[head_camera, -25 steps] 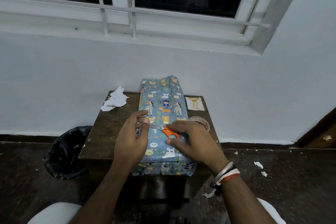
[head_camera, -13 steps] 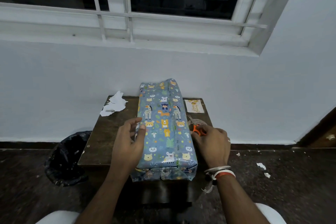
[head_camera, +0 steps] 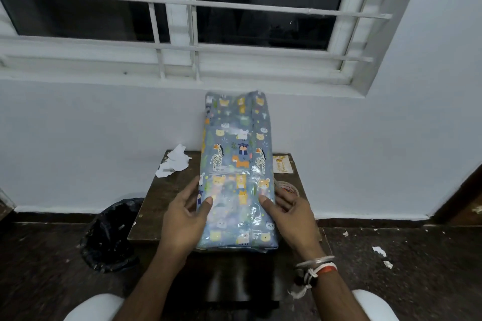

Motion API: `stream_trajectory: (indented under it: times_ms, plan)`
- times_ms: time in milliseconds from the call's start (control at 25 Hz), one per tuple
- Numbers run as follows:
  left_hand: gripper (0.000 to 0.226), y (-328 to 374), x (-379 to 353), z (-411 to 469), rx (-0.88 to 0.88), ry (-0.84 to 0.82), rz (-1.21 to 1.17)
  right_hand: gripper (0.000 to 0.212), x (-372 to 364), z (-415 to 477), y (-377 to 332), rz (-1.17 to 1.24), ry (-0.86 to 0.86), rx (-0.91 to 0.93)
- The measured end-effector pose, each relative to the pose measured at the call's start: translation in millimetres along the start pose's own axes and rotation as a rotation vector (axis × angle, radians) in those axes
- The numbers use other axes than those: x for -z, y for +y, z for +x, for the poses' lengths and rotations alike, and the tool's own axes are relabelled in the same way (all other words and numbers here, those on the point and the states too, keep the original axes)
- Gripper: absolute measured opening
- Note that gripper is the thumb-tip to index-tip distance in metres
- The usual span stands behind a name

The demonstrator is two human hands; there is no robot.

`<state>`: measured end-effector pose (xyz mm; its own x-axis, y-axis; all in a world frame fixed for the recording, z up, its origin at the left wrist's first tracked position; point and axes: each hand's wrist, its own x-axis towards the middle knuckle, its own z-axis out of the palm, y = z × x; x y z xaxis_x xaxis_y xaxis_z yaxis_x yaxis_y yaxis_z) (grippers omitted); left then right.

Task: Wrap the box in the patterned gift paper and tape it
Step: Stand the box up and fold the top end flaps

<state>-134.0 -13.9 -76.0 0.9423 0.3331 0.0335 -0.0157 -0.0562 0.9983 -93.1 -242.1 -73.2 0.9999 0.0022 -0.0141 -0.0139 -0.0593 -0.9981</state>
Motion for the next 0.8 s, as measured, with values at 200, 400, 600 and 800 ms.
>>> stream_trajectory:
  times_ms: [200,400,600,800]
  plan:
    - [0.074,13,19,-3,-0.187,-0.02,0.118,0.064,-7,-17,-25,-0.037,-0.009,0.217]
    - [0.068,7,22,-13,-0.107,-0.016,0.284,0.063,-7,-32,-31,-0.318,-0.027,0.234]
    - [0.083,85,24,-2,-0.13,-0.079,0.043,0.097,7,-11,-89,-0.14,-0.104,0.297]
    - [0.079,148,9,13,-0.265,-0.07,-0.06,0.081,-6,-9,-157,0.023,-0.176,0.417]
